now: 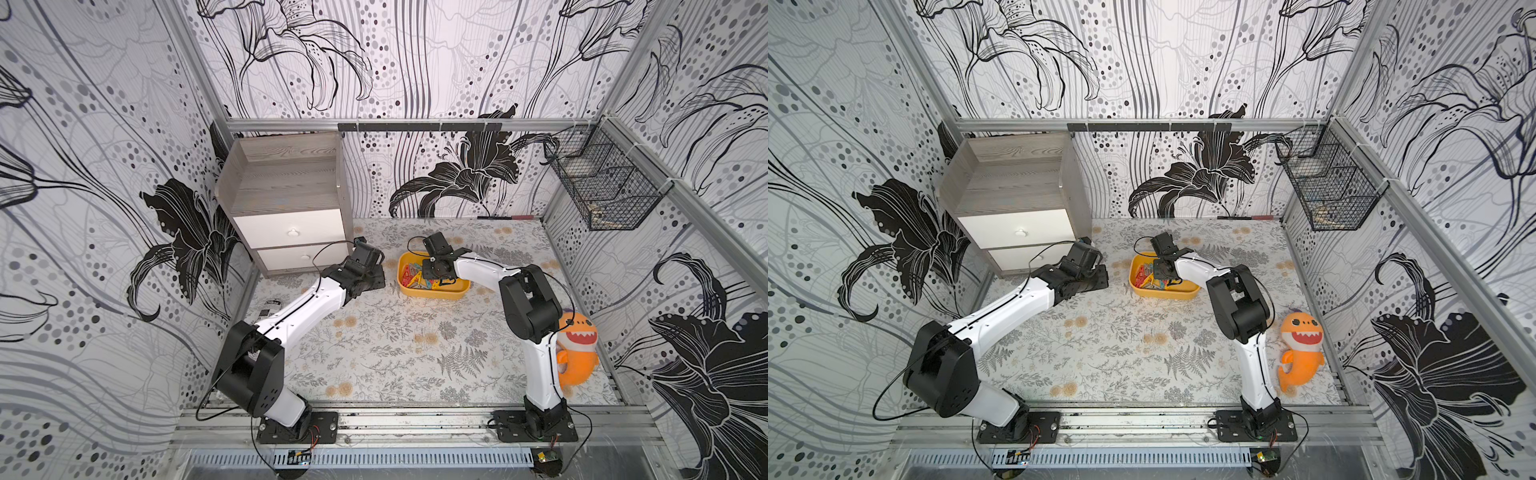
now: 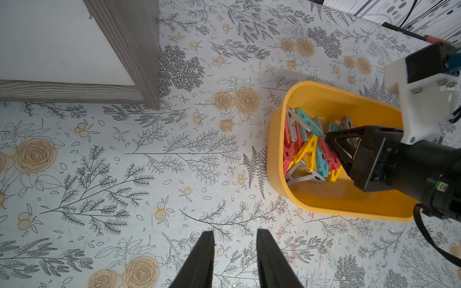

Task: Put the clothespins into the storage box
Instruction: Place the clothespin in the storage box, then reset both arms

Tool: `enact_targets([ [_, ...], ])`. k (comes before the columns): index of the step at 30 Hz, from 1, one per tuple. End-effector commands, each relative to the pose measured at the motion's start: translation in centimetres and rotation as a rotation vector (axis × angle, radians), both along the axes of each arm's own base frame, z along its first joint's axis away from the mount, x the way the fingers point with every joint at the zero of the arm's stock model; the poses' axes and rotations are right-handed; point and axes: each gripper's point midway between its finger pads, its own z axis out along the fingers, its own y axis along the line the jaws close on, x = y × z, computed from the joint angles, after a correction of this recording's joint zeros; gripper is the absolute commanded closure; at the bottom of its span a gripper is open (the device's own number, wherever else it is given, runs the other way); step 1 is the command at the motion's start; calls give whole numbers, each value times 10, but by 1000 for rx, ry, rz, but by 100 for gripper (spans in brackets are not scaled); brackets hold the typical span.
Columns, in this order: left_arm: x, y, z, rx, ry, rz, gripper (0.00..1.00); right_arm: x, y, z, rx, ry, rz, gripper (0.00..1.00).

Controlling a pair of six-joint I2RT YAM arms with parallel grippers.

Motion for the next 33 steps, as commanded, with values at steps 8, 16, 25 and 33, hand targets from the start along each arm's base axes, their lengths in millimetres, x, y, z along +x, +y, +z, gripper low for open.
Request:
enact_targets([
  [8,8,-2,21,0,-45,8,66,-19,-20,124,39,-188,42,64],
  [16,8,2,26,-1,-77,14,64,-54,-88,112,41,-178,-37,44],
  [25,13,30,43,-49,-247,87,2,-80,-139,101,-126,-325,-112,1],
  [33,8,136,51,128,-406,425,2,-93,-205,114,-231,-589,-148,1],
])
